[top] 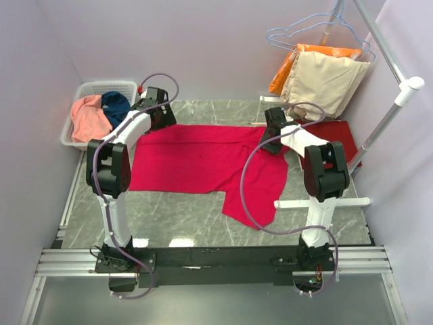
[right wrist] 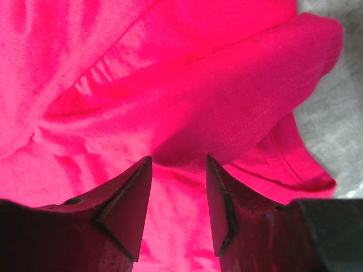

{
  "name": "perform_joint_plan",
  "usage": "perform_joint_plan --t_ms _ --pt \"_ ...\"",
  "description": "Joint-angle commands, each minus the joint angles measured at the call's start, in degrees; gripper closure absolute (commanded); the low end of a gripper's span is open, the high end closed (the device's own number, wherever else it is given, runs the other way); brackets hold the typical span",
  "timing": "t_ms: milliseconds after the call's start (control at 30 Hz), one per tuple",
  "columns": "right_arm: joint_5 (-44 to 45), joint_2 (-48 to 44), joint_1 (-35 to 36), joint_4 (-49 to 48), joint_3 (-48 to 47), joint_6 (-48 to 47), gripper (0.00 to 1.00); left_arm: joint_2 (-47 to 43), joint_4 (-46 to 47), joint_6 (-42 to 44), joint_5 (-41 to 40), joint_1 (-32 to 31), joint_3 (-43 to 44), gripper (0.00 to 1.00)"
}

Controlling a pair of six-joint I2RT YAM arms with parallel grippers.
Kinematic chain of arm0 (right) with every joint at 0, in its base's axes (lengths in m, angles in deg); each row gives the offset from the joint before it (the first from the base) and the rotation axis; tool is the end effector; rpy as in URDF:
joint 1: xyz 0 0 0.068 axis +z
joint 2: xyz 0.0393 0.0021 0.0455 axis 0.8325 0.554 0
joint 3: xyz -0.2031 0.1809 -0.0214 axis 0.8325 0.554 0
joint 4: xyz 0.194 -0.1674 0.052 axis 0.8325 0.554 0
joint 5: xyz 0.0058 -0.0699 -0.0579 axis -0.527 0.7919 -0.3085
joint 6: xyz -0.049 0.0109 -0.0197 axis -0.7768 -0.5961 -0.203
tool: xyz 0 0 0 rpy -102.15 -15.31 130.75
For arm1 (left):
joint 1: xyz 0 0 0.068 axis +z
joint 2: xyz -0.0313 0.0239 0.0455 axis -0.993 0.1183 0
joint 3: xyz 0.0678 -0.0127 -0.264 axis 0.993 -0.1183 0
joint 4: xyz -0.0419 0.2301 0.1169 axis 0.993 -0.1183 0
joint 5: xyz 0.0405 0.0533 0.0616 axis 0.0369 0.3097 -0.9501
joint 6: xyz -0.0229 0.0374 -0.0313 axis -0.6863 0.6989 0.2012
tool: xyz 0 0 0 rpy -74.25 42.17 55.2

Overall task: Fold and stack the t-shirts
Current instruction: Fold the tshirt

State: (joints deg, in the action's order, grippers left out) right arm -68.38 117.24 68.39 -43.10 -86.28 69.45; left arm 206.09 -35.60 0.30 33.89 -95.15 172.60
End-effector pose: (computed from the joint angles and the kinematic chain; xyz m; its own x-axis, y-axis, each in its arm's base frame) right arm 0.4067 0.0807 0.1805 -0.7627 0.4226 -0.4897 0.3875 0.9047 0.1771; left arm 0.4515 -0.0855 0.2387 -0.6573 -0.3869 -0.6467 -0.3814 0.9109 -0.1573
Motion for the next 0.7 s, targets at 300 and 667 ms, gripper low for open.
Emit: perform_joint_plan --t_ms 300,667 --pt "-0.86 4.21 -0.61 1.49 -5.13 2.0 0.63 0.59 -1.17 0.63 -1.28 -0.27 3.89 0.0" --pt "1.43 0.44 -0.61 7.47 -11.64 1.83 1.0 0.85 -1.6 0.46 -1.9 -0.27 3.8 0.0"
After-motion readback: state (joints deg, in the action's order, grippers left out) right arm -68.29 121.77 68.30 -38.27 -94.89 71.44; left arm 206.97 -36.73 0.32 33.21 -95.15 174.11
